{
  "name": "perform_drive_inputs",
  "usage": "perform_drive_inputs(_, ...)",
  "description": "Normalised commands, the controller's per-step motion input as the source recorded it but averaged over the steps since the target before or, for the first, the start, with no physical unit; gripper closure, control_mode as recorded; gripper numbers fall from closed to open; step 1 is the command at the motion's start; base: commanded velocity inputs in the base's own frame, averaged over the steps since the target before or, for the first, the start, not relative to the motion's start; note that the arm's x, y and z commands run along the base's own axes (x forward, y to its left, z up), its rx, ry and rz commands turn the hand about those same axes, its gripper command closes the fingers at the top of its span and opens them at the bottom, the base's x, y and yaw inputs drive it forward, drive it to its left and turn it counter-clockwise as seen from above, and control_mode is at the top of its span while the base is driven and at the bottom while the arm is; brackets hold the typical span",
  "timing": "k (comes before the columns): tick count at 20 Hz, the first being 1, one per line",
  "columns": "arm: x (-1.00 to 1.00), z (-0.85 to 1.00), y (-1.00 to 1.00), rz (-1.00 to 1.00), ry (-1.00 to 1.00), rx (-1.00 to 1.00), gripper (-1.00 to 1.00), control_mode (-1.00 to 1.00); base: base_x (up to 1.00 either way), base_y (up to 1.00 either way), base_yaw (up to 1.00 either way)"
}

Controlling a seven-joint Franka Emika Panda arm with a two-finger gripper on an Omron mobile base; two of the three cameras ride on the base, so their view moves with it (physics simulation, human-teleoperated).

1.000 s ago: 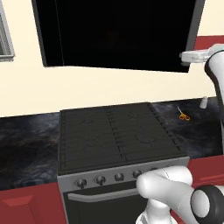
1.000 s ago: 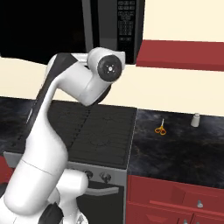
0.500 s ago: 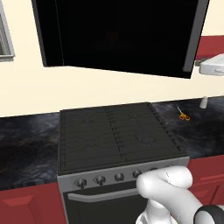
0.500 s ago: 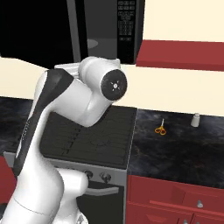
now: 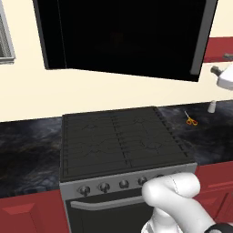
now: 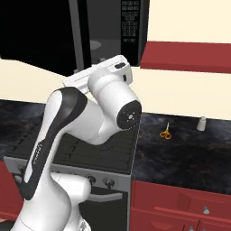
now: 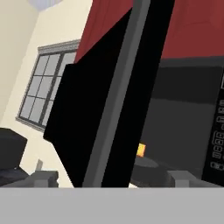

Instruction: Open the microwave door.

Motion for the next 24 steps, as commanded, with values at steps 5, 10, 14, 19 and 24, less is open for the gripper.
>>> perform_drive_inputs(5, 0.00, 0.05, -0.45, 0.10, -0.35, -0.27, -1.00, -1.00, 0.00, 0.00, 0.00)
perform_drive_inputs(10, 0.02, 0.15, -0.18, 0.09, -0.20, -0.30, -1.00, -1.00, 0.00, 0.00, 0.00)
perform_drive_inputs(14, 0.37, 0.03, 0.00, 0.02, -0.13, -0.33, -1.00, -1.00, 0.00, 0.00, 0.00)
perform_drive_inputs(19, 0.81, 0.00, 0.00, 0.00, -0.04, -0.32, -1.00, -1.00, 0.00, 0.00, 0.00)
perform_drive_inputs(24, 0.57, 0.00, 0.03, 0.01, 0.00, -0.21, -1.00, -1.00, 0.00, 0.00, 0.00)
